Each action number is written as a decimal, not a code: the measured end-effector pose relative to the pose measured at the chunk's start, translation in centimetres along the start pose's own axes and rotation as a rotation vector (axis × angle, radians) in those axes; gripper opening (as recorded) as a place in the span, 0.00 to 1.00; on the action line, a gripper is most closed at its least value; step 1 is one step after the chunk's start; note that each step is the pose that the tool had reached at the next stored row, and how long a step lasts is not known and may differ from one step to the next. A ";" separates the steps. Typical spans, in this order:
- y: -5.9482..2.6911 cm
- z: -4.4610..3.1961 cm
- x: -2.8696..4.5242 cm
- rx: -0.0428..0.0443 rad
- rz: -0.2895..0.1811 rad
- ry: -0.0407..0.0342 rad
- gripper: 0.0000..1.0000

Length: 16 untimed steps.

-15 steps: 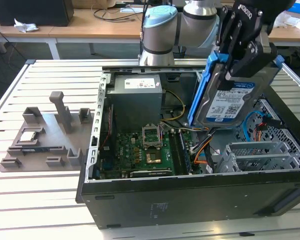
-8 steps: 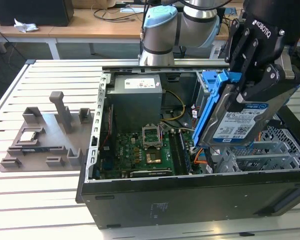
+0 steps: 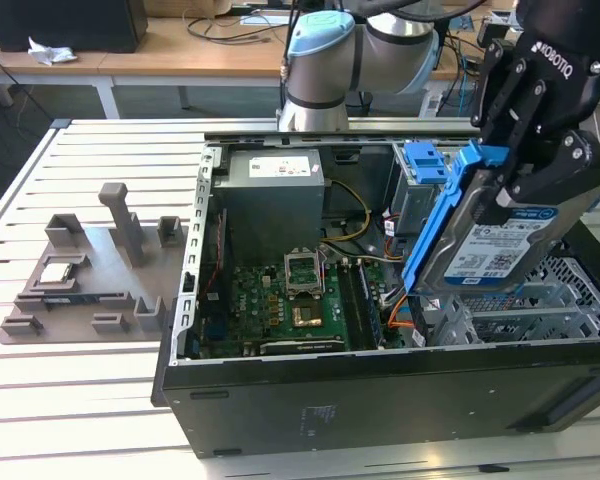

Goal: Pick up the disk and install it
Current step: 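Pick up the disk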

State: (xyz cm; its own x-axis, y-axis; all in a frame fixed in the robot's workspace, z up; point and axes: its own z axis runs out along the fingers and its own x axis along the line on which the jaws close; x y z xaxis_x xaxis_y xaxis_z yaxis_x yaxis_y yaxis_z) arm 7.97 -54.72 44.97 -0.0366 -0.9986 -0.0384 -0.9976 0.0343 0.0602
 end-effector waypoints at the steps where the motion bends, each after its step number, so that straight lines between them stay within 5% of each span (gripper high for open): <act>1: -0.40 0.00 -0.01 -0.0002 0.000 -0.0001 0.37; 5: -1.36 -0.01 -0.05 -0.0010 0.000 0.0000 0.37; 12: -4.53 0.03 -0.14 -0.0049 0.000 0.0006 0.37; 16: -5.44 0.05 0.02 -0.0059 0.000 0.0010 0.37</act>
State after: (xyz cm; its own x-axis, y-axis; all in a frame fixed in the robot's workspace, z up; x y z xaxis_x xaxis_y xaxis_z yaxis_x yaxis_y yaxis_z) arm 13.40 -54.92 44.59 -0.0367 -0.9986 -0.0374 -0.9972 0.0342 0.0662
